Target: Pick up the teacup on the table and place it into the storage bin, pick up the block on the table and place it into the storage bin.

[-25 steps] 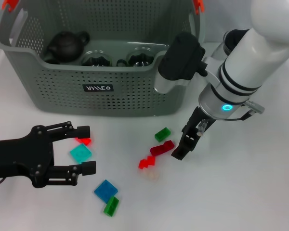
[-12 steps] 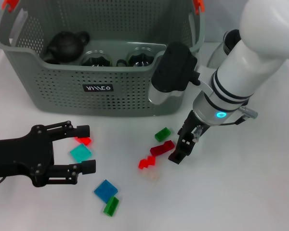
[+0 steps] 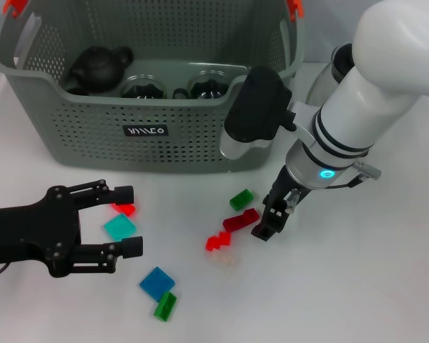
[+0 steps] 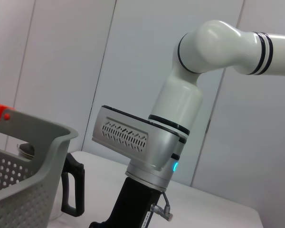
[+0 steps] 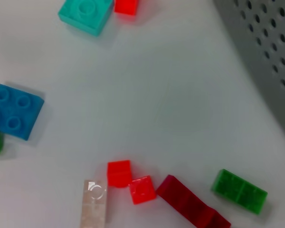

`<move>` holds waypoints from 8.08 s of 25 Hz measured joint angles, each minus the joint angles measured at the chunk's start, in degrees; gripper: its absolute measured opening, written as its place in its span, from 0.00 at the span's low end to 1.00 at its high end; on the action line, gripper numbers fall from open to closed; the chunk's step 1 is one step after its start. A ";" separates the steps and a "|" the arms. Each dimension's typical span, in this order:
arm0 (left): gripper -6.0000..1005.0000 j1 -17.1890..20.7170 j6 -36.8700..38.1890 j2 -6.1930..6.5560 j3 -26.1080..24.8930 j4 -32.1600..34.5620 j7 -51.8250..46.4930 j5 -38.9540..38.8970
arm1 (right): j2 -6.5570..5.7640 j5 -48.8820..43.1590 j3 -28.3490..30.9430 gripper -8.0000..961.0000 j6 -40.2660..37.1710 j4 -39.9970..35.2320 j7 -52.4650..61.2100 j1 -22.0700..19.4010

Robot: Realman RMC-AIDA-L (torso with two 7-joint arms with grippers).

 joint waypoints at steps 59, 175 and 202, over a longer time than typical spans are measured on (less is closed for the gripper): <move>0.85 -0.70 -0.82 0.35 0.54 0.06 0.20 0.03 | -1.58 -7.90 28.22 0.46 5.92 -13.30 1.89 6.17; 0.85 -1.32 -3.31 0.09 0.17 3.66 3.73 4.49 | -0.21 4.84 7.40 0.82 6.08 1.99 8.97 -1.01; 0.85 -1.41 -3.96 0.00 0.14 4.26 4.28 4.49 | -0.17 7.79 2.18 0.74 11.51 3.41 8.15 -1.20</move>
